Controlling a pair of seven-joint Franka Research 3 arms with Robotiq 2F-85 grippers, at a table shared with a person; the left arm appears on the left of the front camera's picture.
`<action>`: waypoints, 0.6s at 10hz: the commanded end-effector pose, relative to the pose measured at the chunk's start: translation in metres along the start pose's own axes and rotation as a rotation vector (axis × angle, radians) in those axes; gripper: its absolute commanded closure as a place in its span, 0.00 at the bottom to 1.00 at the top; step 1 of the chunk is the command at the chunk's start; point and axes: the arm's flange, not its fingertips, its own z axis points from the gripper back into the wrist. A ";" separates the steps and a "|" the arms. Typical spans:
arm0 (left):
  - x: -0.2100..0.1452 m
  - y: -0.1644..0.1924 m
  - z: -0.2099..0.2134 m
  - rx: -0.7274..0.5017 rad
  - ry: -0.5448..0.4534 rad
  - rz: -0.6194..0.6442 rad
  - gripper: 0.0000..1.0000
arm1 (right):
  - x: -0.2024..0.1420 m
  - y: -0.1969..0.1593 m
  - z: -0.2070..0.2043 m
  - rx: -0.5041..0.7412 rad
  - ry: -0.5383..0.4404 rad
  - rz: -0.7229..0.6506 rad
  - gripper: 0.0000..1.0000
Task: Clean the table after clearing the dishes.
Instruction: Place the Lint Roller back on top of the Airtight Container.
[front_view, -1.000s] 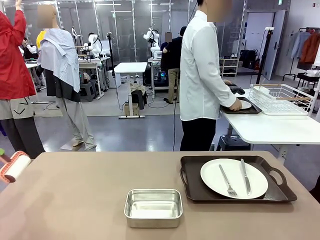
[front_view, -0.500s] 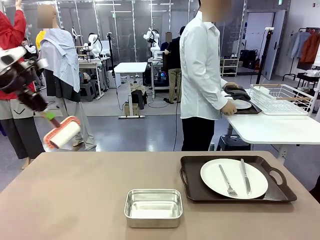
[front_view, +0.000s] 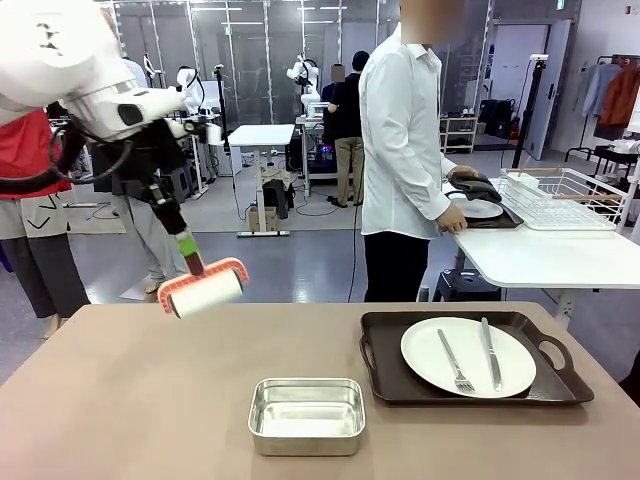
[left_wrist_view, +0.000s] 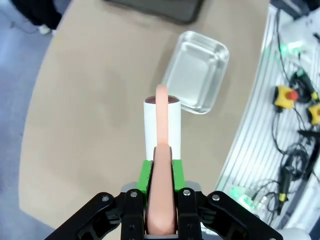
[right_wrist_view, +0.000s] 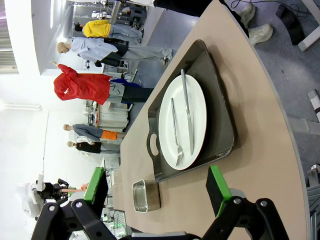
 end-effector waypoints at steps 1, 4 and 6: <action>0.016 -0.022 -0.015 -0.019 0.068 -0.132 0.79 | 0.000 0.002 0.002 0.011 -0.005 -0.003 0.00; 0.046 -0.046 -0.041 -0.065 0.098 -0.193 0.79 | 0.000 0.002 0.002 0.011 -0.005 -0.003 0.00; 0.047 -0.051 -0.048 -0.072 0.078 -0.194 0.79 | 0.000 0.002 0.002 0.011 -0.005 -0.003 0.00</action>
